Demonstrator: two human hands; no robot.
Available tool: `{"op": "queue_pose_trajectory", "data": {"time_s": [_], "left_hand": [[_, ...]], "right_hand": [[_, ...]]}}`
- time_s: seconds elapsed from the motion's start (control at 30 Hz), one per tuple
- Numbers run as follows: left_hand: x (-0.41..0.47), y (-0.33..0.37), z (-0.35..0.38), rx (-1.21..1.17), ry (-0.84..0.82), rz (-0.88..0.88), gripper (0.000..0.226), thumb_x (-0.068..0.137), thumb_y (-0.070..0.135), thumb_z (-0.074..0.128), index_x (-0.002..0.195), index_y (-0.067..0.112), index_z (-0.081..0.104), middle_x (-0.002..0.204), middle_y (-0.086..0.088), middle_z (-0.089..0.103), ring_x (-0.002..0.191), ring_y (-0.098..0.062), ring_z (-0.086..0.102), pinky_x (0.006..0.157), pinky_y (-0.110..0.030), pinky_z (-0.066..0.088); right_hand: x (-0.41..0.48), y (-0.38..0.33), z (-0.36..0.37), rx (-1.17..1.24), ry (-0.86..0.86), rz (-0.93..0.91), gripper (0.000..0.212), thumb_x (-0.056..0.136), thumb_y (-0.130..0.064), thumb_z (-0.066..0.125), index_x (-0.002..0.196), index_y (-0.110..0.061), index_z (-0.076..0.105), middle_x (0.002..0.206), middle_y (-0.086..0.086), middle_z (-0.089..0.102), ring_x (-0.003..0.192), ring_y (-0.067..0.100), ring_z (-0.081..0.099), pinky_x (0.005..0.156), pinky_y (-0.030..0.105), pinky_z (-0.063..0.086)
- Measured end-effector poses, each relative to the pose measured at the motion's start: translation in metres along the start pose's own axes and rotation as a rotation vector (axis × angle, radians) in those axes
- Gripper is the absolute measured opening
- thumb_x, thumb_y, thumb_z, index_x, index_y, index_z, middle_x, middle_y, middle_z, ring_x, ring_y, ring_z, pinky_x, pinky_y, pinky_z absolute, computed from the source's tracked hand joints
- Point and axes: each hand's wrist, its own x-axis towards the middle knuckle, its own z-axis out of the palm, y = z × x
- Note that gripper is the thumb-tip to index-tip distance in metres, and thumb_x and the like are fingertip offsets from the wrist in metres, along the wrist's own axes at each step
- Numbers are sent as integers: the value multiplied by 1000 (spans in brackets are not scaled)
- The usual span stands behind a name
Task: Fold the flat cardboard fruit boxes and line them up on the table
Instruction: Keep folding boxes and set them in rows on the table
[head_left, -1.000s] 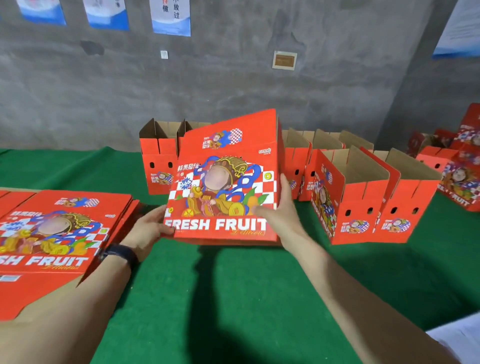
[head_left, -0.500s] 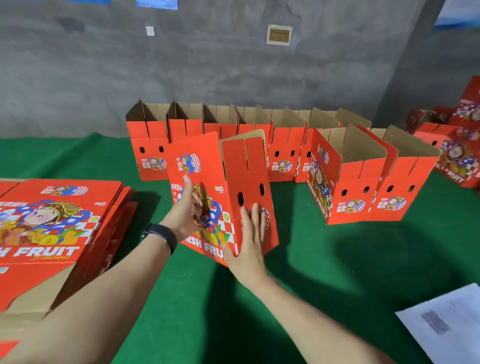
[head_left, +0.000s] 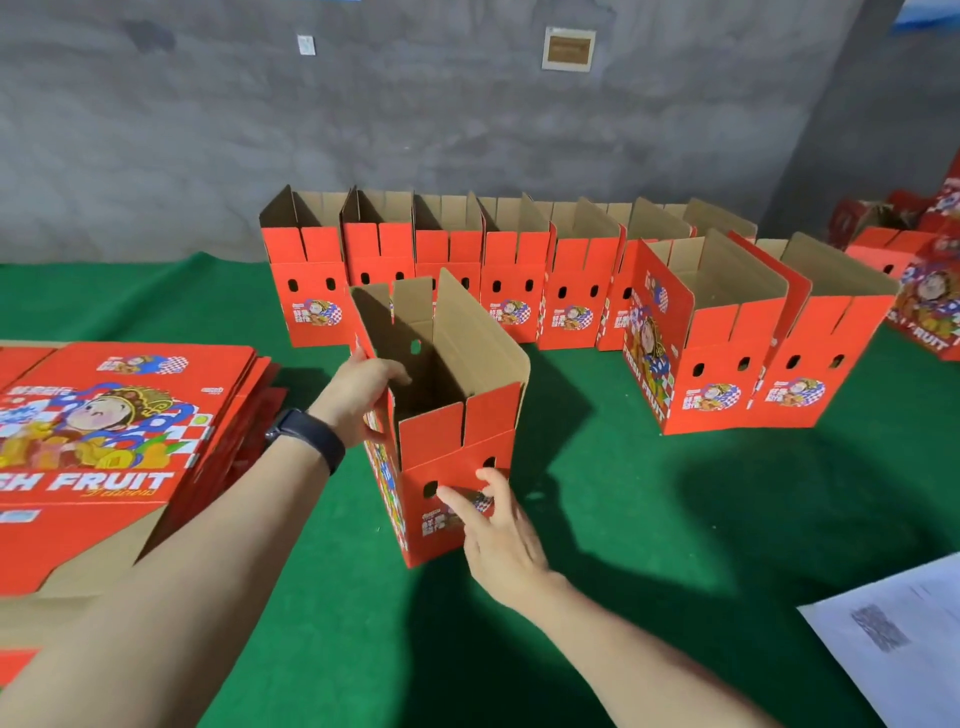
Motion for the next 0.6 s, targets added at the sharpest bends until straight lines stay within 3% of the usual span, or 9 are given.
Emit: {"op": "queue_pose_trajectory", "data": {"time_s": [0.1, 0.27, 0.37, 0.43, 0.5, 0.6], "left_hand": [[1, 1, -11, 14, 12, 38, 44, 83, -3, 46, 123, 15, 51, 107, -13, 56, 103, -33, 53, 64, -42, 52], [-1, 3, -17, 36, -28, 69, 46, 79, -11, 35, 94, 22, 61, 72, -10, 60, 55, -23, 62, 44, -30, 52], [-1, 8, -14, 9, -105, 111, 56, 78, -17, 32, 102, 21, 65, 67, -9, 62, 50, -21, 57, 40, -21, 45], [-1, 12, -6, -38, -172, 140, 64, 79, -19, 31, 112, 25, 63, 71, -4, 68, 56, -20, 62, 42, -20, 47], [0, 15, 10, -63, -236, 174, 68, 82, -19, 34, 124, 29, 58, 90, -5, 70, 73, -24, 63, 50, -25, 52], [-1, 17, 46, 10, -313, 205, 74, 86, -15, 42, 137, 38, 44, 108, -6, 64, 82, -22, 61, 61, -32, 55]], "right_hand": [[4, -3, -2, -78, 3, 23, 75, 86, -4, 51, 143, -45, 26, 152, 15, 8, 126, 40, 38, 104, 46, 38], [-3, -7, 7, -143, -22, 41, 87, 86, -5, 48, 140, -56, 4, 155, 19, -5, 130, 41, 30, 103, 48, 36], [-3, -8, 8, -155, -49, 67, 87, 86, -6, 47, 139, -58, 1, 149, 22, 8, 119, 42, 36, 99, 48, 38], [0, -4, 2, -163, -21, 121, 86, 85, -7, 49, 139, -57, 5, 138, 18, 20, 111, 38, 37, 93, 49, 43], [2, 7, -9, -182, 11, 181, 83, 84, -7, 50, 140, -55, 11, 131, 16, 25, 109, 37, 37, 92, 48, 44], [3, 38, -29, -253, 47, 240, 78, 85, -7, 48, 141, -52, 18, 134, 18, 26, 111, 37, 37, 95, 47, 42]]}}
